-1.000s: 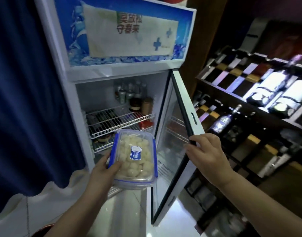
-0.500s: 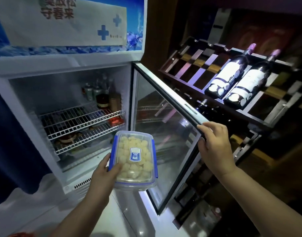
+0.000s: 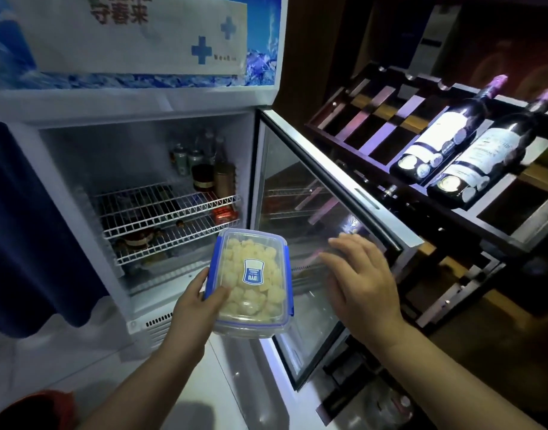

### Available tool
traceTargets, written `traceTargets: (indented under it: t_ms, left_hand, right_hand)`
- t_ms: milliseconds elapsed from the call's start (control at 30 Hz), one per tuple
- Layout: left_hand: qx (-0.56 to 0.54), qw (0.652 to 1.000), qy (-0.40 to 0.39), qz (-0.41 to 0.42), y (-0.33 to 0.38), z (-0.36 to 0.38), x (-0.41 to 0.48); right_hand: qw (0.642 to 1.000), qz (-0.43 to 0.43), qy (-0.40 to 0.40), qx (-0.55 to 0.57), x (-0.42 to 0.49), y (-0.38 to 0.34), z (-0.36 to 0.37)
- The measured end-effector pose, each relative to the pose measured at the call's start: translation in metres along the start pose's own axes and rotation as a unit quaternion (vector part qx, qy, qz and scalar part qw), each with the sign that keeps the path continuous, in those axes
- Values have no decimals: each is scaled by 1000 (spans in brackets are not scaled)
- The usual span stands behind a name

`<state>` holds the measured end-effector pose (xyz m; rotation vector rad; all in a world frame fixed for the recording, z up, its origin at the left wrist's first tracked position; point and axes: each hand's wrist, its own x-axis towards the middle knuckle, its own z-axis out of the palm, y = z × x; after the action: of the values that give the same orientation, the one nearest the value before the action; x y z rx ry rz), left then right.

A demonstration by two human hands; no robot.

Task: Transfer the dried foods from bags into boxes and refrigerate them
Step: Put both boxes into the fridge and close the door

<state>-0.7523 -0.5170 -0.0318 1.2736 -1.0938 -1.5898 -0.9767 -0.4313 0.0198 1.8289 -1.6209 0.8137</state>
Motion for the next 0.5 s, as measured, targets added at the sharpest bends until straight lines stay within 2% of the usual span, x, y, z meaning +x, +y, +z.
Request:
traceTargets:
  t_ms: [67,133,233,333,500]
  left_hand:
    - [-4,1000,16,-3,1,-10,3]
    - [-7,999,33,-3,0,-24,8]
    - [-21,998,58,-10,4,-50,21]
    - [-42,995,85,-12,9,-76,44]
    - [-63,991,116,10,23,-119,94]
  right_hand:
    - [996,19,-68,57,3,-19,21]
    - [979,75,-168,82,10,-38,42]
    - [918,183,-322,142,25,-63,75]
    - [853,271,-367,254,38,-87,115]
    - [772,377,-364,361,78,-127,183]
